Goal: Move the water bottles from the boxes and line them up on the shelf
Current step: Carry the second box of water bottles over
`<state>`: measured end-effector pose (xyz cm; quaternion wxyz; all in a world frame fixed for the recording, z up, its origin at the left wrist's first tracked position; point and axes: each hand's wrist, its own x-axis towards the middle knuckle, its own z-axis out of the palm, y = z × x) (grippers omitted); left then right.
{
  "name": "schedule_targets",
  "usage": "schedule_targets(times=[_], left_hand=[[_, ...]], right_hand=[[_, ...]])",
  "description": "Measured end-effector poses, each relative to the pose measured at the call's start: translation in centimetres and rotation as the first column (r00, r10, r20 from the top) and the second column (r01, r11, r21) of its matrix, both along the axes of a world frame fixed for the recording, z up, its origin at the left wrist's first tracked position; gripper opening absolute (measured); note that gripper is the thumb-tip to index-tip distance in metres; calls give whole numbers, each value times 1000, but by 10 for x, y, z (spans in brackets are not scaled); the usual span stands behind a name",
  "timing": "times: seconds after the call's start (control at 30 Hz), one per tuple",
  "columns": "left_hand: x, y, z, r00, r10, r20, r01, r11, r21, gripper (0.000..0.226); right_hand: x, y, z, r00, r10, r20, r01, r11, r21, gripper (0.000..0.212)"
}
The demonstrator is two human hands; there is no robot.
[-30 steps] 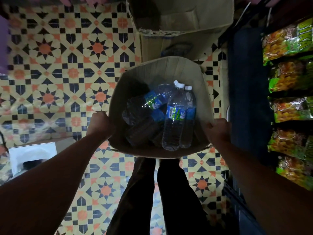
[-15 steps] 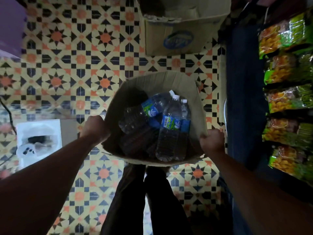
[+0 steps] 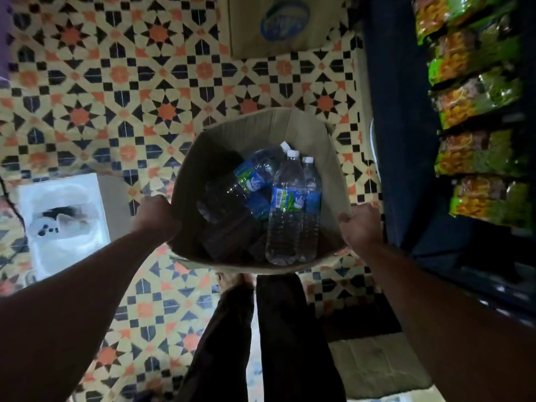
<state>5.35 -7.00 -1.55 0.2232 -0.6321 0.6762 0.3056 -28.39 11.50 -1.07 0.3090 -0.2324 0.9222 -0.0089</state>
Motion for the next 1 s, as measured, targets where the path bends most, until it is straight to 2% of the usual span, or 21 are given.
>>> schedule_targets(times=[0.2,0.3,0.53,0.73,0.9,1.0], left_hand=[[23,37,2,1000,-2,-16,2,1000,-10,11],[33,63,5,1000,-18,-5,18,1000,-16,29],[69,135,11,997,65,38,-64,997,-40,18],[107,196,5,993,63,104,-60,998,-28,21],[128,232,-1,990,75,121,-78,997,17,18],[145,251,-13,988,116,104,-120,992,28,19]], right_hand=[[37,50,-8,1000,-26,-18,26,999,-24,20],[53,77,-16,999,-42,1,42,998,-47,22],[85,129,-24,998,-38,53,41,997,-58,22],[113,176,-28,999,-5,37,6,1000,-30,13],[140,200,-26,999,18,38,-19,999,38,21],[156,219,-29,994,102,32,-104,992,75,27]])
